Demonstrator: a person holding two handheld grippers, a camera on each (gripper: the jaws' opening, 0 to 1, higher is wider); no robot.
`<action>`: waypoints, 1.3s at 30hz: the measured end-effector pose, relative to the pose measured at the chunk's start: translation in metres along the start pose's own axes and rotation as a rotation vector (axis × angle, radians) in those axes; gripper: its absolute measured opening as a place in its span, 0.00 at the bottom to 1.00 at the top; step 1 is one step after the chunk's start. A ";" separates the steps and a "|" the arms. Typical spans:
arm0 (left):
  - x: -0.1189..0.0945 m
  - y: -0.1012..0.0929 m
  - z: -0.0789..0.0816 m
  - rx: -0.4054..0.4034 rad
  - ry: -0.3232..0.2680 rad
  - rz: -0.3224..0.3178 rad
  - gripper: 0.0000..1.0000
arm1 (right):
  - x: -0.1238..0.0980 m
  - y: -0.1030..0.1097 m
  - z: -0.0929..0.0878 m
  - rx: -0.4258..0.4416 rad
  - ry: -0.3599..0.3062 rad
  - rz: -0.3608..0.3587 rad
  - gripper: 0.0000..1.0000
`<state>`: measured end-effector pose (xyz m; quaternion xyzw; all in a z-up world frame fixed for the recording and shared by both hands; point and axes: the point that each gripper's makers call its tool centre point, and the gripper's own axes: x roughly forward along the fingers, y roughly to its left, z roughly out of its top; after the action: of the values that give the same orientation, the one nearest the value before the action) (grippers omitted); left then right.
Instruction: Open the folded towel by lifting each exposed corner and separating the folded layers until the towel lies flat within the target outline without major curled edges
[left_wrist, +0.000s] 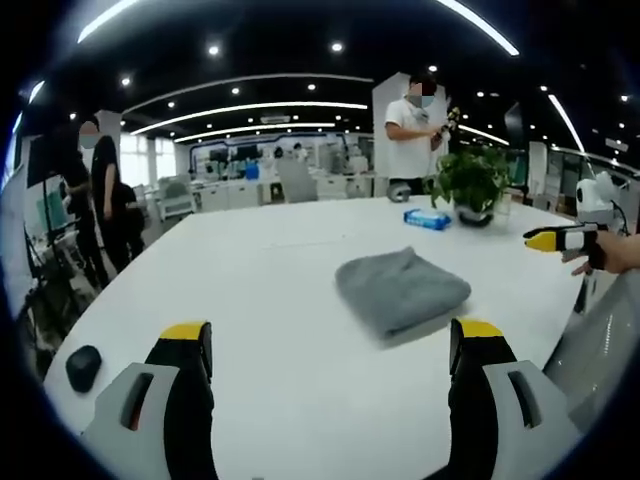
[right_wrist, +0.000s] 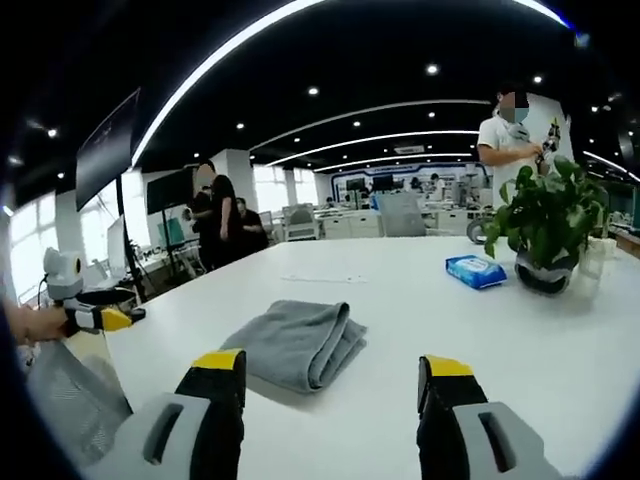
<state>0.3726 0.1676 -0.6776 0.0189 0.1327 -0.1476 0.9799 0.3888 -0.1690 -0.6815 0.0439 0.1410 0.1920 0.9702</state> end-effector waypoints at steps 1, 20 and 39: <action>-0.001 0.000 0.004 -0.009 -0.010 0.003 0.98 | -0.001 -0.001 0.003 0.004 -0.008 -0.009 0.66; 0.022 -0.032 0.138 0.261 -0.129 -0.170 0.74 | -0.001 0.057 0.133 -0.282 -0.025 0.093 0.46; 0.101 -0.096 0.027 0.285 0.136 -0.368 0.57 | 0.068 0.043 0.027 -0.147 0.319 0.164 0.37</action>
<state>0.4440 0.0456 -0.6783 0.1425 0.1776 -0.3392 0.9127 0.4413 -0.1045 -0.6672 -0.0468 0.2748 0.2847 0.9172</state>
